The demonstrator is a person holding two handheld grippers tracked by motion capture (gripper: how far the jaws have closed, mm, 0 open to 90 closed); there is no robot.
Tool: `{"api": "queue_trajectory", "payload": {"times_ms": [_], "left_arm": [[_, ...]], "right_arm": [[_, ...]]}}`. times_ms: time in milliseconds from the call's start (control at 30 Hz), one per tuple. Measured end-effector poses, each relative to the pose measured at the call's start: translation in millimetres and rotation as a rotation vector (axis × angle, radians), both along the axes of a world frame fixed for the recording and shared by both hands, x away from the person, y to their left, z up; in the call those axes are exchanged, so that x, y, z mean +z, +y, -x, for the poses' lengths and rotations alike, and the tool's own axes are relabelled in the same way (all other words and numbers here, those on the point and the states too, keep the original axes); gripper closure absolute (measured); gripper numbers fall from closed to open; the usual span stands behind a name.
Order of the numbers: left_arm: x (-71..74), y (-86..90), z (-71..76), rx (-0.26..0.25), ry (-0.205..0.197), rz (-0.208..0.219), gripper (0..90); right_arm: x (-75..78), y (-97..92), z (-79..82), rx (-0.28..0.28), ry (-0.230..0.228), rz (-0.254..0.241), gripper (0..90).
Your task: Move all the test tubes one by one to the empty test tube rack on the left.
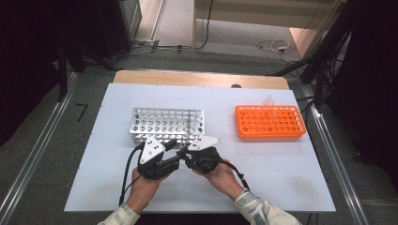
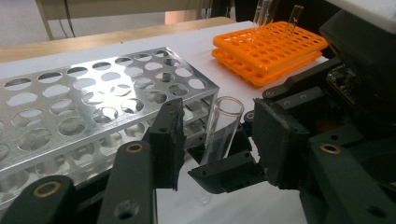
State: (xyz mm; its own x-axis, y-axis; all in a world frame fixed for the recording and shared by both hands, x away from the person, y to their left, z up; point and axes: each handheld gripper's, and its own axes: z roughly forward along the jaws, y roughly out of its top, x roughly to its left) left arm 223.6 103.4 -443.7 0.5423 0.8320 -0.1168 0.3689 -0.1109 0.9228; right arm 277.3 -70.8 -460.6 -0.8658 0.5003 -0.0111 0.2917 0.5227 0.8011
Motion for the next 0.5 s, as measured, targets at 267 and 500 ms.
{"api": "queue_trajectory", "payload": {"times_ms": [267, 500], "left_arm": [[-1.4, -3.1, -2.0, -0.015, 0.002, -0.011, 65.2], [-1.7, -4.5, -1.8, -0.021, -0.002, -0.019, 71.9]], "right_arm": [[0.4, 0.2, 0.7, 0.000, 0.003, -0.004, 73.4], [0.6, -0.3, 0.4, 0.000, 0.003, -0.005, 73.4]]}}
